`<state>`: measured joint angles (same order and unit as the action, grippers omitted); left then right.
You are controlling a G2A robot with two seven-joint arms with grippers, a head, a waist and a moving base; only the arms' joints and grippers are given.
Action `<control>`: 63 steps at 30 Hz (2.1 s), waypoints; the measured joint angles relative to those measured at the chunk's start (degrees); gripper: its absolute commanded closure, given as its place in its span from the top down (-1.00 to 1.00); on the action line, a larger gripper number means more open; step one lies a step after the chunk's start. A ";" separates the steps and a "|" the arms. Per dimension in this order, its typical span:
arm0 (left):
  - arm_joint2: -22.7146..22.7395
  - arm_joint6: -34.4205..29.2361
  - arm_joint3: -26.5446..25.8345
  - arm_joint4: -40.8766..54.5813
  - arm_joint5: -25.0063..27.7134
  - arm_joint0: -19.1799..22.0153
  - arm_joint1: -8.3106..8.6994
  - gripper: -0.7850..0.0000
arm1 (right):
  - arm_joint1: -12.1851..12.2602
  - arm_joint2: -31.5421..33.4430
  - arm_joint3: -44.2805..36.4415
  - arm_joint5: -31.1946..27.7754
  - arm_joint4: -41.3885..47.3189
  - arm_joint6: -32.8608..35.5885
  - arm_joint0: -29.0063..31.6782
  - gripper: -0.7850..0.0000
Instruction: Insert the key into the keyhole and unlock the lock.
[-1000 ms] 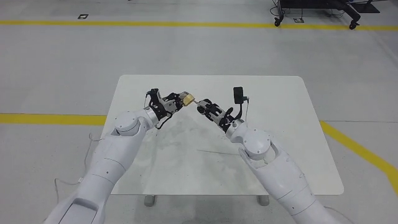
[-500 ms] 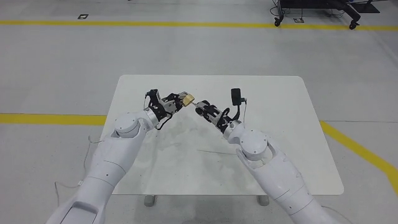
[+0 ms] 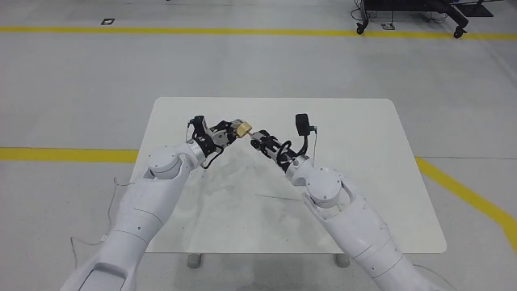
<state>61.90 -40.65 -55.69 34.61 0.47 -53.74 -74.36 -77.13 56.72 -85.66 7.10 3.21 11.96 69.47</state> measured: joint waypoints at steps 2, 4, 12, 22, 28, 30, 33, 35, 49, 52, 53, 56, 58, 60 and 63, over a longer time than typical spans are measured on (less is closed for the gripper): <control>0.03 -0.15 -0.04 -0.35 0.02 0.03 0.00 -1.00 | -0.08 -0.02 0.13 0.02 -0.18 -0.12 -0.08 -1.00; 0.10 -0.40 -0.08 -0.27 0.18 -0.03 -0.04 -1.00 | -0.19 -0.08 0.37 0.08 -0.36 -0.27 -0.23 -1.00; 0.12 -0.86 0.00 -0.69 0.62 -0.05 -0.22 -1.00 | -0.81 -0.45 2.88 -0.59 0.25 -0.75 -1.42 -1.00; 0.20 -1.66 0.09 -1.11 1.04 -0.05 -0.39 -1.00 | -1.53 -0.11 4.95 -2.63 2.17 -2.18 -1.97 1.00; 0.64 0.23 -0.10 -1.51 1.72 -0.28 -0.48 -1.00 | -1.67 0.20 5.00 -3.66 3.17 -2.68 -1.82 1.00; 0.90 0.91 -0.33 -1.76 2.14 -0.46 -0.47 -1.00 | -1.67 0.20 5.00 -3.64 3.15 -2.67 -1.82 1.00; 1.17 1.52 -0.72 -2.20 2.37 -0.76 -0.44 -1.00 | -1.67 0.20 4.99 -3.64 3.15 -2.67 -1.82 1.00; 1.28 1.83 -0.94 -2.51 2.44 -0.89 -0.43 -1.00 | -1.67 0.20 4.99 -3.64 3.15 -2.67 -1.82 0.87; 2.59 -0.32 -0.92 -0.19 8.29 -1.49 -0.76 -1.00 | -2.77 3.85 3.50 -7.22 28.13 3.08 2.59 -1.00; 2.56 -0.69 -0.59 -0.22 8.65 -1.38 -0.85 -1.00 | -3.13 2.88 4.31 -6.87 29.51 3.97 1.99 -1.00; 2.50 -0.85 -0.52 -0.26 8.61 -1.35 -0.88 -1.00 | -3.22 2.65 4.51 -6.80 29.73 4.11 1.79 -1.00; 2.37 -1.21 -0.34 -0.36 8.55 -1.26 -0.97 -1.00 | -3.47 2.24 5.19 -6.53 30.34 4.27 1.17 -1.00; 2.35 -1.40 -0.27 -0.42 8.67 -1.22 -1.02 -1.00 | -3.63 2.22 5.65 -6.43 31.06 4.29 0.82 -1.00; 2.38 -1.63 -0.23 -0.41 8.82 -1.22 -1.06 -1.00 | -3.74 2.30 6.21 -6.38 31.55 4.35 0.48 -1.00; 2.45 -1.97 -0.14 -0.26 8.85 -1.22 -1.11 -1.00 | -3.88 2.44 6.82 -6.20 32.16 4.30 0.10 -1.00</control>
<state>64.35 -42.62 -55.83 34.35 9.32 -54.95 -75.48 -81.01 59.16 -78.84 0.90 35.36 16.26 69.58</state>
